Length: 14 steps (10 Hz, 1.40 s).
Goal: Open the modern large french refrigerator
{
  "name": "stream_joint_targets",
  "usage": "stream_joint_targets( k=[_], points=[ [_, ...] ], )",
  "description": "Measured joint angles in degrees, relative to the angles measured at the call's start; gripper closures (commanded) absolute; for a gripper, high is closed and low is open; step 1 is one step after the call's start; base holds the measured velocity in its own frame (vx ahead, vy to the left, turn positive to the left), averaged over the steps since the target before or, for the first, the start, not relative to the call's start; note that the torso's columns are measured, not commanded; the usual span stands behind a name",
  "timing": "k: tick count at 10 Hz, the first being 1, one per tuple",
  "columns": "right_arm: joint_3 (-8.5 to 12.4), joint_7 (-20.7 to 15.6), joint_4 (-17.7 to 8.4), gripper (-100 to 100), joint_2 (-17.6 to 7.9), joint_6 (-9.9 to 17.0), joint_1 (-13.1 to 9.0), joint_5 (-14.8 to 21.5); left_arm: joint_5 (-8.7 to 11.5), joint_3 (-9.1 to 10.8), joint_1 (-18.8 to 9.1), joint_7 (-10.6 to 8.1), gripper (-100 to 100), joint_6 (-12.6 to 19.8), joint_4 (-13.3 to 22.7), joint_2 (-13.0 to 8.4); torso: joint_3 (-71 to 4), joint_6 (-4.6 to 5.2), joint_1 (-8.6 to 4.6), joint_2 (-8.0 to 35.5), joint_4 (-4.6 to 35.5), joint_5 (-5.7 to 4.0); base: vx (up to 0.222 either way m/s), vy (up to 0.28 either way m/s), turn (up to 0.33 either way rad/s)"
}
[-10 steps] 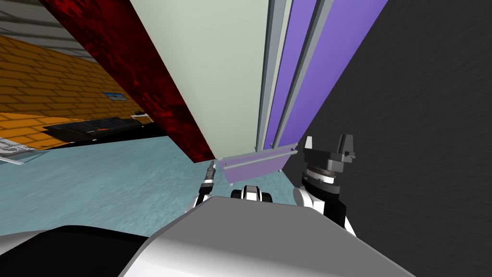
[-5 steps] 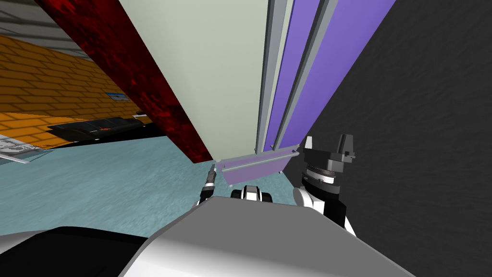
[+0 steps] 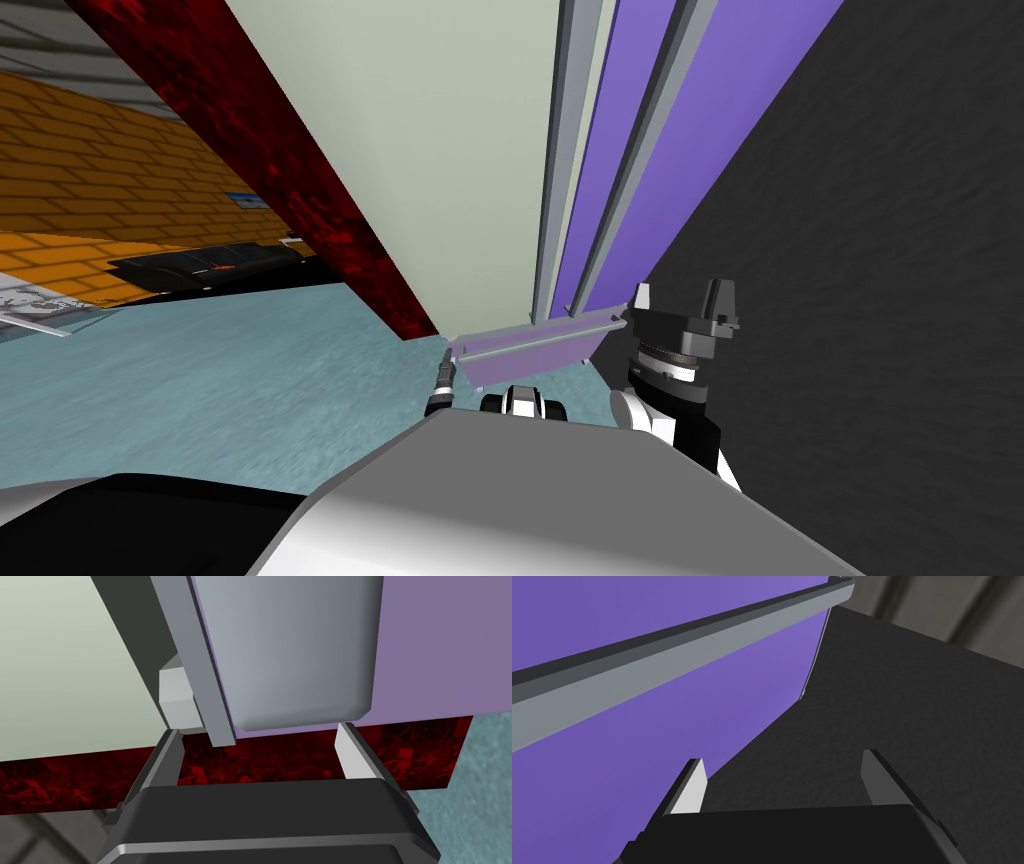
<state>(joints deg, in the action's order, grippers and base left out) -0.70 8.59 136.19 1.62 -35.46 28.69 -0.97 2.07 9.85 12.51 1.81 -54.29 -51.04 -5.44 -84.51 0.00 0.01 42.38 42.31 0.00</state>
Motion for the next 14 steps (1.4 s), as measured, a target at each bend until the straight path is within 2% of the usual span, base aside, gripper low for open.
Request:
stream_joint_targets(
  k=[3, 4, 5, 7, 8, 14],
  points=[
    [0.0, 0.0, 0.0, 0, 0.0, 0.0, 0.0, 0.0, 0.02, 0.21, -0.54, -0.27, -100, -0.77, 2.3, 1.44, -0.06, 0.0, -0.01, -0.09, -0.03, -0.01, 0.02, -0.008, 0.011],
    [0.0, 0.0, 0.0, 0, 0.0, 0.0, 0.0, 0.0, 0.06, 0.35, -1.21, -0.27, -100, -1.62, 4.22, 2.25, -0.07, 0.0, -0.01, -0.12, -0.03, 0.0, 0.027, -0.01, 0.012],
    [0.0, 0.0, 0.0, 0, 0.0, 0.0, 0.0, 0.0, -0.01, 0.34, -0.89, -0.32, -100, -1.52, 4.01, 3.66, -0.08, 0.0, -0.03, -0.12, -0.03, -0.01, 0.034, -0.01, 0.014],
    [0.0, 0.0, 0.0, 0, 0.0, 0.0, 0.0, 0.0, 0.03, 0.55, -1.65, -0.4, -100, -2.43, 6.51, 6.34, -0.07, 0.0, 0.0, -0.1, -0.03, 0.0, 0.02, -0.006, 0.004],
    [0.0, 0.0, 0.0, 0, 0.0, 0.0, 0.0, 0.0, 0.03, 0.55, -1.7, -0.39, -100, -2.63, 6.71, 6.49, -0.03, 0.0, 0.02, -0.04, -0.01, -0.01, -0.039, 0.032, -0.245],
    [0.0, 0.0, -0.01, 0, 0.0, 0.01, -0.02, 0.0, 3.91, 5.91, -10.85, 4.64, -100, -2.38, 14.24, 7.51, -0.18, 0.0, 0.09, -0.35, -0.02, -0.04, -0.097, 0.048, -0.158]
  ],
)
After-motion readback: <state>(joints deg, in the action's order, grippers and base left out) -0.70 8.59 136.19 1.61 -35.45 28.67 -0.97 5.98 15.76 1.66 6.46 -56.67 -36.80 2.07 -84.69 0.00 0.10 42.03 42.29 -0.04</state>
